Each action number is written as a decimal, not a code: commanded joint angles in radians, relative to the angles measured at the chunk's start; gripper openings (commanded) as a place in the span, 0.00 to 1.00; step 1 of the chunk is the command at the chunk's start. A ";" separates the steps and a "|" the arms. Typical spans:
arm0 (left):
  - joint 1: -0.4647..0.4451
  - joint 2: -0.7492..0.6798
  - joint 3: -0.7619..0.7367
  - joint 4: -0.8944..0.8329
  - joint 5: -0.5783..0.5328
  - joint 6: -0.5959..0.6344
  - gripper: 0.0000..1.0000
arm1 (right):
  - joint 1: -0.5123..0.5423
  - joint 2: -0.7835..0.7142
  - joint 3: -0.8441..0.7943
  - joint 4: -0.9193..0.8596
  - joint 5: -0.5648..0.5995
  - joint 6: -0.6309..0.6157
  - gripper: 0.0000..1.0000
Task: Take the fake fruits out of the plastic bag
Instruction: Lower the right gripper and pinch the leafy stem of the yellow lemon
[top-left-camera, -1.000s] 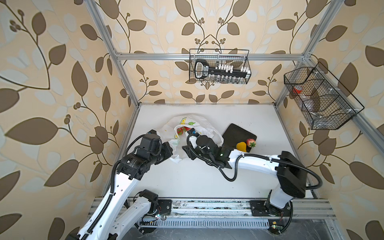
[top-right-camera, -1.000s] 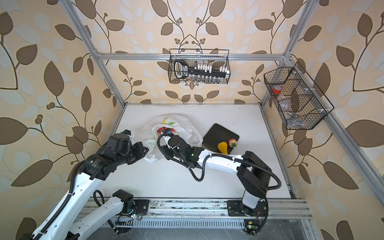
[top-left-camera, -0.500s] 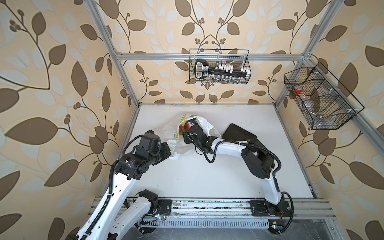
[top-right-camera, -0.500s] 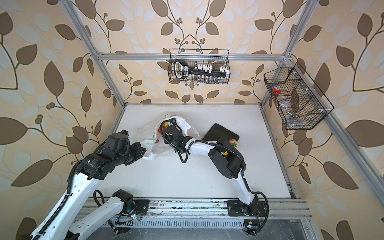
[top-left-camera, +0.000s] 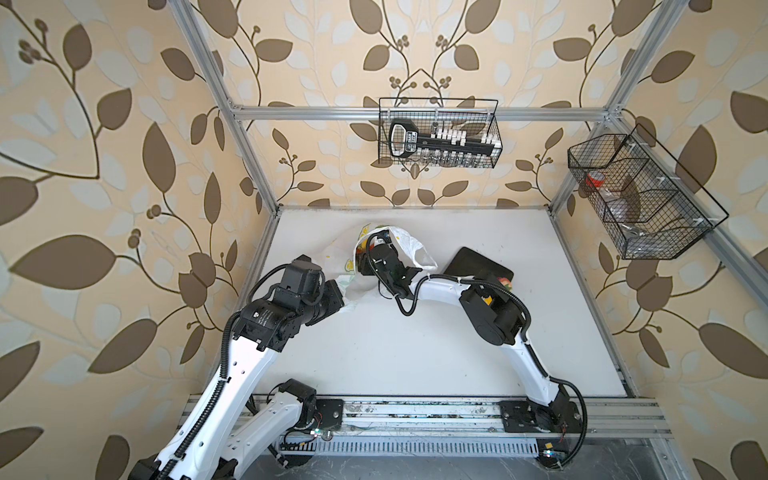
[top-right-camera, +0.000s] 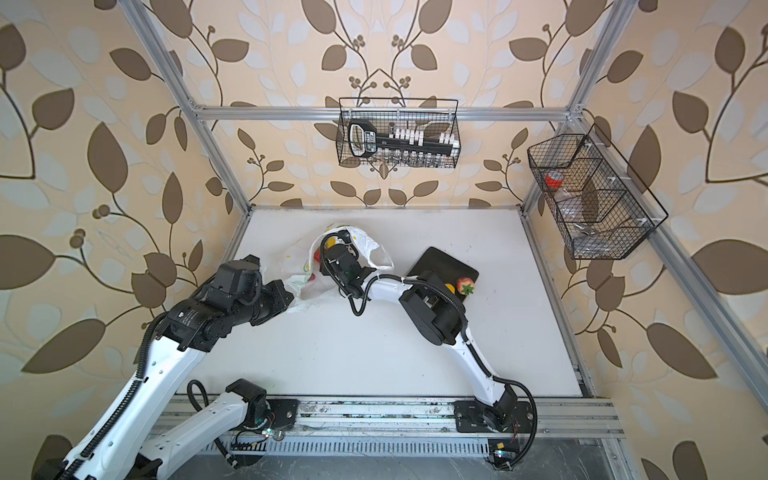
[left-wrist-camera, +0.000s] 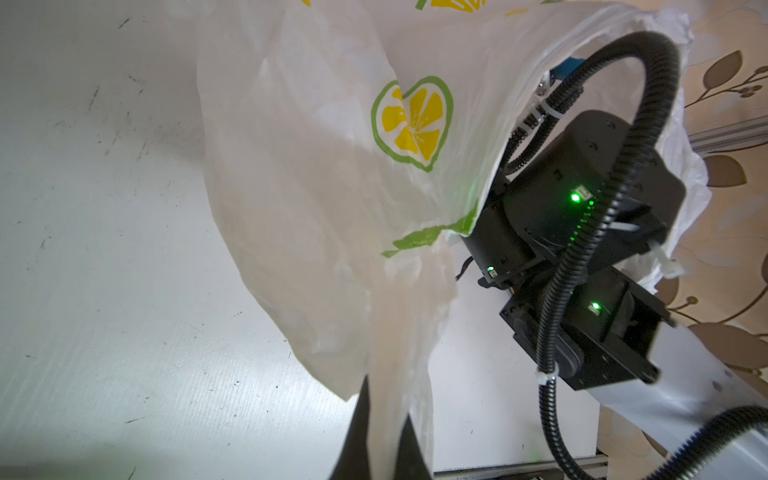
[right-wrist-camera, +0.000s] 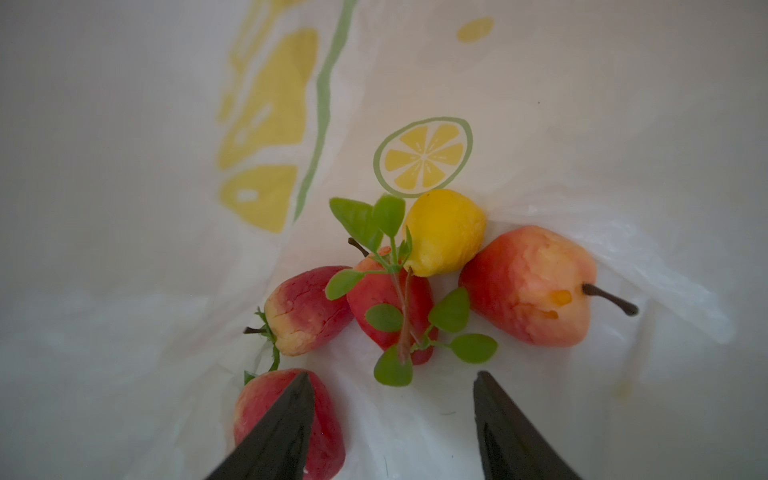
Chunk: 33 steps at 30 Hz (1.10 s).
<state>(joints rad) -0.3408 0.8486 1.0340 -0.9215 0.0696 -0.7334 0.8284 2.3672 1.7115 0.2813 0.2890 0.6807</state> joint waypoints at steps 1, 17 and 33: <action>-0.006 0.004 0.043 -0.021 0.002 0.029 0.00 | -0.009 0.054 0.037 0.060 0.029 0.015 0.62; -0.006 0.017 0.053 -0.054 0.019 0.042 0.00 | -0.041 0.203 0.148 0.282 -0.008 0.036 0.49; -0.006 0.003 0.037 -0.025 0.019 0.032 0.00 | -0.054 0.157 0.061 0.383 -0.076 0.048 0.08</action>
<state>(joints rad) -0.3408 0.8677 1.0405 -0.9558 0.0772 -0.7090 0.7757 2.5439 1.8061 0.6304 0.2344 0.7315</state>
